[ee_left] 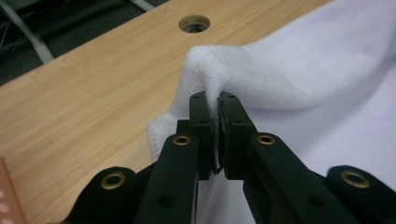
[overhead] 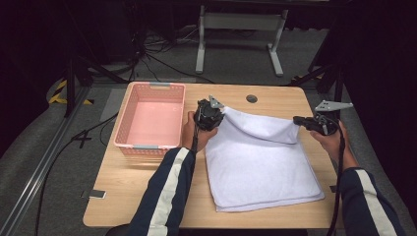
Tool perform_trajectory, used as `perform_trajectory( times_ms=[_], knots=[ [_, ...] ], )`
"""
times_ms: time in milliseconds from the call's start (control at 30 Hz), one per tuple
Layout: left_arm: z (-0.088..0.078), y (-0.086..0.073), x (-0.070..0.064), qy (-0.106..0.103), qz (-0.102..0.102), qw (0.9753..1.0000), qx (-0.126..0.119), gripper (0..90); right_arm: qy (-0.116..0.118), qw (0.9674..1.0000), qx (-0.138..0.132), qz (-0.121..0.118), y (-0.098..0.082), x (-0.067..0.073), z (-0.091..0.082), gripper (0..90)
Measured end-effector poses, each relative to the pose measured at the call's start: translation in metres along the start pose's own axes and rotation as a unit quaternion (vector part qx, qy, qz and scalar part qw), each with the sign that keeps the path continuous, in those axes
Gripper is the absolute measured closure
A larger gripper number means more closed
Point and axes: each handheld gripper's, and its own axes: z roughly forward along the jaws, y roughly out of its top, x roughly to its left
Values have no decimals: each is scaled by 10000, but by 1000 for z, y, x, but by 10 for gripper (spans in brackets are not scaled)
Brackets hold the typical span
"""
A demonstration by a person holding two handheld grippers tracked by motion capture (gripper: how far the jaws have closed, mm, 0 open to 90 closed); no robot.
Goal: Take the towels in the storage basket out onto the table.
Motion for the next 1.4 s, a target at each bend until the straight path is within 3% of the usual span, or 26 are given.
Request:
perform_trajectory(
  times_ms=[133,167,267,300,333,400,500,533,600,633,667,767,833,900,933,967,1000,1033,1067,1133,1167,1200,1233,1267,1300,1400],
  knots=[
    [-32,-2,-8,-253,302,9990,-210,845,63,9993,-346,-85,6,-4,-26,895],
    [-48,-7,-18,-296,585,9976,-240,843,129,9991,-402,-103,6,-3,-31,895],
    [-74,-21,-42,-433,1151,9921,-254,841,344,9974,-583,-265,1,1,-54,895],
    [-74,-21,-42,-433,1151,9921,-254,838,344,9974,-583,-265,1,1,-54,895],
    [-84,-29,-53,-498,1365,9891,-238,842,536,9959,-591,-429,-7,5,-68,895],
    [-97,-43,-70,-679,1472,9863,-303,842,679,9945,-623,-495,-11,7,-74,895],
    [-109,-71,-101,-872,1824,9792,-162,844,1056,9906,-533,-693,-34,17,-95,895],
    [-111,-79,-108,-1002,1796,9785,-148,839,1148,9894,-485,-751,-42,20,-101,894],
    [-115,-96,-124,-1165,1960,9736,-25,837,1332,9872,-361,-799,-57,27,-108,894],
    [-115,-105,-132,-1250,1986,9720,94,831,1427,9855,-227,-889,-67,32,-111,894],
    [-114,-112,-135,-1343,1887,9726,182,813,1488,9842,-29,-958,-78,37,-113,893],
    [-109,-134,-145,-1495,1986,9669,573,804,1802,9779,349,-997,-104,45,-115,892],
    [-108,-144,-144,-1646,1810,9660,834,803,2055,9721,602,-959,-121,49,-115,890],
    [-110,-154,-140,-1666,1595,9691,874,781,2082,9686,951,-969,-136,52,-114,875],
    [-111,-155,-137,-1661,1510,9711,811,771,2167,9660,1036,-955,-141,53,-114,868],
    [-113,-153,-134,-1636,1398,9740,706,746,2153,9657,1087,-960,-143,53,-116,837],
    [-116,-149,-130,-1586,1226,9784,501,687,2105,9675,1064,-910,-145,53,-118,786],
    [-118,-144,-129,-1523,1085,9817,347,579,2029,9716,916,-800,-144,52,-122,761],
    [-118,-140,-128,-1403,1073,9839,263,524,1926,9752,793,-746,-142,51,-126,762],
    [-114,-132,-128,-1446,1045,9838,160,429,1611,9830,581,-659,-135,54,-130,736],
    [-114,-132,-128,-1446,1045,9838,160,414,1531,9848,526,-633,-131,57,-131,727],
    [-108,-129,-130,-1451,1142,9825,244,385,1613,9831,472,-722,-127,62,-130,719],
    [-96,-128,-135,-1597,1308,9773,484,397,1620,9826,448,-784,-125,66,-128,721],
    [-96,-128,-135,-1597,1308,9773,484,411,1620,9826,448,-784,-125,66,-128,721],
    [-91,-129,-137,-1658,1325,9753,609,411,1589,9822,547,-834,-123,71,-122,718],
    [-79,-137,-144,-1865,1628,9625,1109,600,1671,9787,800,-887,-124,78,-104,741]
  ],
)
